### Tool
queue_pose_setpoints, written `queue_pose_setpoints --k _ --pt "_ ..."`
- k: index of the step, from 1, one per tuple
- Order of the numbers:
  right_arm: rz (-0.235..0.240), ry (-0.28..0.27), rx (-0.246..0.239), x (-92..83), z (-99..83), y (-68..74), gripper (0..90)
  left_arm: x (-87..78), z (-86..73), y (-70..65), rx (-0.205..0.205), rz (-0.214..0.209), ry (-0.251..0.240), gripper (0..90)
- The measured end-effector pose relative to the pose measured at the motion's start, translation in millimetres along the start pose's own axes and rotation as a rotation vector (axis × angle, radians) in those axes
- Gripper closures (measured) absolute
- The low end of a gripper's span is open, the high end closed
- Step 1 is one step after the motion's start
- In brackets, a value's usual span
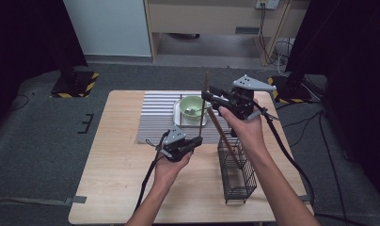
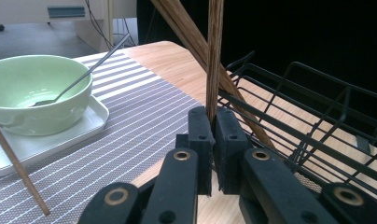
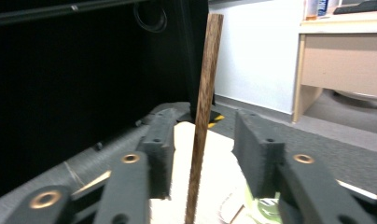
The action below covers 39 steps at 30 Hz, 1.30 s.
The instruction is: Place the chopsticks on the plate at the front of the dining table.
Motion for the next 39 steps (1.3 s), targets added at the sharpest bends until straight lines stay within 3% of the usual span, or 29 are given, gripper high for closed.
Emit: queue_pose_setpoints --k 7,16,19,24,29,39 --pt "-0.065 0.01 -0.038 -4.3 -1.8 -5.5 37.3 -3.5 -0.1 3.3 -0.005 0.013 -0.001 86.2" --pt "-0.144 -0.001 -0.072 -12.3 -4.1 -17.0 27.3 -6.0 0.1 7.2 -0.003 0.031 0.0 86.2" --pt "-0.193 0.016 -0.115 -18.2 -9.4 -27.8 25.1 -9.2 -2.3 10.3 -0.004 0.038 0.003 86.2" --pt "-0.223 0.016 -0.108 -26.1 -14.9 -39.9 23.3 -12.7 -3.6 14.7 -0.003 0.049 0.004 86.2" --pt "-0.277 0.027 -0.099 -38.4 -26.1 -60.8 22.8 -17.4 -2.9 18.9 0.002 0.061 0.006 86.2" --pt "-0.311 0.028 -0.081 -50.0 -32.1 -77.2 20.8 -22.7 0.4 22.2 0.01 0.076 0.008 86.2"
Point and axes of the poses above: each handheld gripper's, and its own axes: x roughly forward along the jaws, z roughly out of its top, y roughly to its left, the point moved 6 cm from there along x, roughly forward along the jaws, and after that the axes turned 2 degrees about x, right-handed, at the moved point
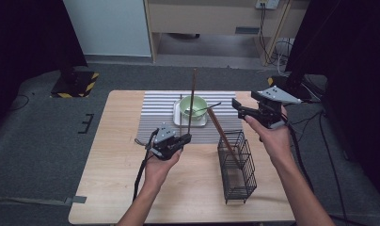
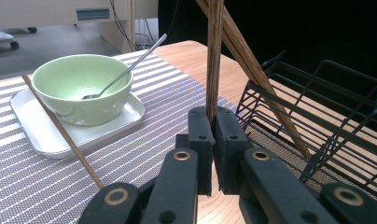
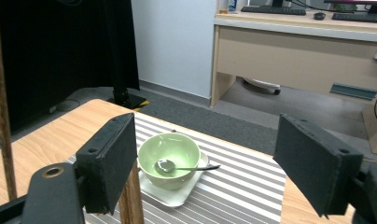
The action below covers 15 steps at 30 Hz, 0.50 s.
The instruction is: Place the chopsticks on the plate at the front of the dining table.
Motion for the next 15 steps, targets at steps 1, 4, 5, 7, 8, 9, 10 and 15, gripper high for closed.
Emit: queue_pose_setpoints --k 1,4,5,7,8,9,10,15 --pt "-0.003 0.0 0.003 -0.5 -0.4 -1.3 20.5 -0.4 0.7 -0.1 -0.001 0.0 -0.003 86.2" --pt "-0.012 0.004 0.009 -1.4 -2.8 -5.9 20.1 -1.9 2.2 0.5 0.002 0.003 -0.004 86.2" --pt "-0.012 0.004 0.009 -1.4 -2.8 -5.9 20.1 -1.9 2.2 0.5 0.002 0.003 -0.004 86.1" --pt "-0.021 0.007 0.015 -1.8 -6.3 -10.6 20.1 -3.2 2.8 1.6 0.006 0.007 -0.001 86.2" --pt "-0.025 0.008 0.013 -1.9 -7.5 -11.7 20.3 -3.2 2.8 1.6 0.006 0.007 -0.001 86.1" --pt "-0.025 0.008 0.013 -1.9 -7.5 -11.7 20.3 -3.7 3.1 1.9 0.008 0.009 0.001 86.1" --pt "-0.034 0.011 0.007 -2.8 -11.5 -15.6 19.9 -5.3 4.6 2.8 0.01 0.011 0.0 86.2" --pt "-0.066 0.018 0.028 -7.2 -23.3 -30.3 19.2 -8.0 8.4 5.6 0.012 0.021 -0.004 86.2"
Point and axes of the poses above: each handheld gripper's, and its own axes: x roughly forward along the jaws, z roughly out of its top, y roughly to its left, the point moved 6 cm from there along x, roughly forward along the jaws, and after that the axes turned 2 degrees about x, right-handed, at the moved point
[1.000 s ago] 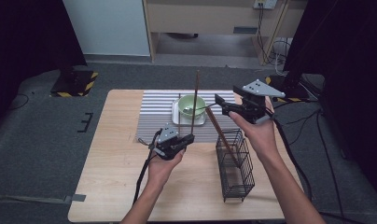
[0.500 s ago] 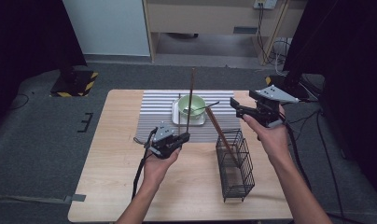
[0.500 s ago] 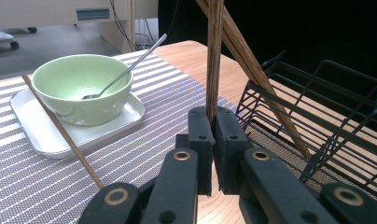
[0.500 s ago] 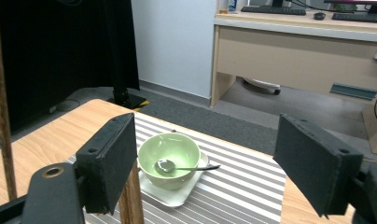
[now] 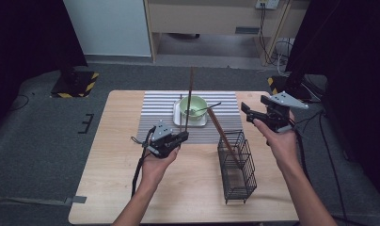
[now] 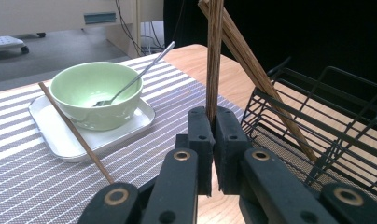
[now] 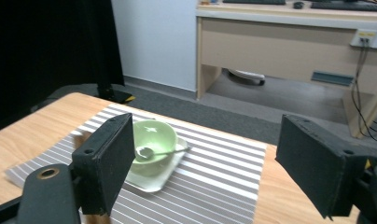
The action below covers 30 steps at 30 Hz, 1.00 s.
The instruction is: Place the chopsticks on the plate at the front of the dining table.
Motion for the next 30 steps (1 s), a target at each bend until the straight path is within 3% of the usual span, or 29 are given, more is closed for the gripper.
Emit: queue_pose_setpoints --k 11,13,14,15,16,17,22,23,25,26,30 --pt "-0.093 0.033 0.047 -5.3 -30.0 -35.2 17.0 0.2 5.5 3.1 0.002 0.019 -0.001 86.1" --pt "-0.105 0.042 0.041 -6.3 -46.5 -45.3 16.1 0.3 5.1 3.8 0.006 0.027 0.003 86.1" --pt "-0.105 0.042 0.041 -6.3 -46.5 -45.3 16.1 0.3 5.1 3.8 0.006 0.027 0.003 86.1" --pt "-0.115 0.058 0.043 -6.1 -59.8 -51.1 15.9 0.4 5.1 4.6 0.003 0.03 0.002 86.1" --pt "-0.115 0.058 0.043 -6.1 -59.8 -51.1 15.9 0.4 5.2 5.3 0.0 0.032 0.001 86.1" --pt "-0.127 0.074 0.051 -6.0 -72.6 -56.5 15.9 0.2 5.3 6.1 -0.001 0.035 0.001 86.1" --pt "-0.15 0.104 0.062 -5.9 -94.4 -64.8 15.7 -1.5 6.3 9.2 -0.008 0.048 -0.006 86.1" --pt "-0.162 0.126 0.076 -5.6 -107.1 -69.9 15.9 -2.1 6.3 10.7 -0.008 0.055 -0.004 86.1" --pt "-0.166 0.135 0.078 -5.3 -111.6 -71.3 15.9 -2.2 6.2 11.4 -0.008 0.058 -0.002 86.1" --pt "-0.173 0.158 0.085 -3.6 -125.4 -74.6 15.9 -2.3 6.1 11.8 -0.007 0.061 -0.001 86.1" --pt "-0.177 0.189 0.094 -0.6 -142.7 -76.9 15.8 -2.1 6.3 12.6 -0.008 0.068 -0.002 86.1"
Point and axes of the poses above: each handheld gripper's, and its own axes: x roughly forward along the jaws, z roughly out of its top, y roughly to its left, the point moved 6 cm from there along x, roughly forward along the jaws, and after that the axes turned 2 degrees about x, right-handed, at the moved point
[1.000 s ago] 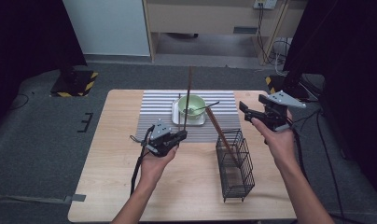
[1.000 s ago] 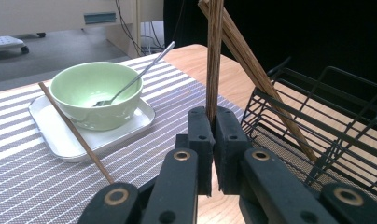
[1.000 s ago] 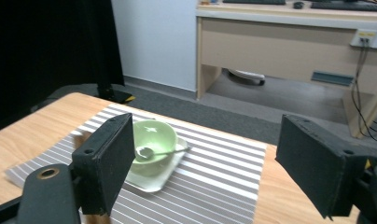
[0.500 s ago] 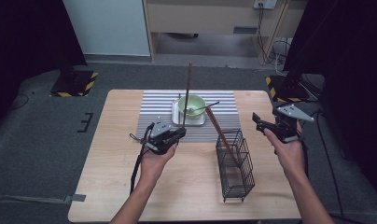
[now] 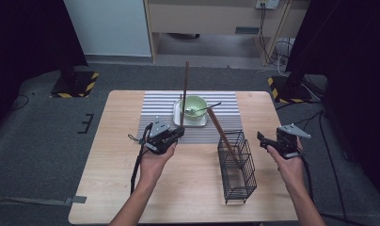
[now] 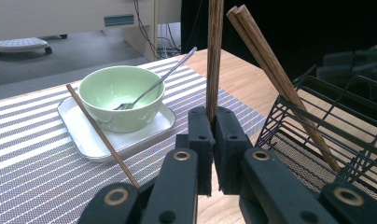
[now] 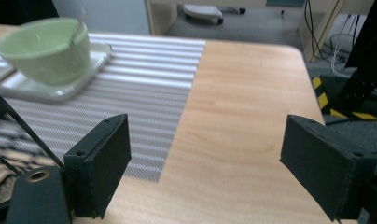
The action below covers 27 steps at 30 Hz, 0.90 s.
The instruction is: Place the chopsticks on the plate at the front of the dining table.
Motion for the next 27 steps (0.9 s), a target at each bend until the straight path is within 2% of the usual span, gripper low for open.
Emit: queue_pose_setpoints --k 1,6,12,19,27 --pt "-0.001 0.015 0.005 4.2 -9.4 -1.1 15.8 0.2 0.6 0.0 0.001 0.003 0.001 86.1" --pt "-0.002 0.045 0.009 11.4 -23.5 -2.1 15.6 0.4 3.5 -1.0 0.008 0.008 0.0 86.1" --pt "-0.004 0.112 0.01 21.8 -44.5 -5.7 15.5 0.4 7.3 -0.6 0.012 0.019 0.002 86.1" --pt "-0.013 0.164 0.008 28.4 -60.7 -11.2 15.5 3.0 8.1 0.5 0.006 0.033 0.009 86.1" --pt "-0.02 0.216 -0.004 34.6 -71.1 -10.4 14.3 6.4 15.1 0.2 0.007 0.048 0.008 86.1"
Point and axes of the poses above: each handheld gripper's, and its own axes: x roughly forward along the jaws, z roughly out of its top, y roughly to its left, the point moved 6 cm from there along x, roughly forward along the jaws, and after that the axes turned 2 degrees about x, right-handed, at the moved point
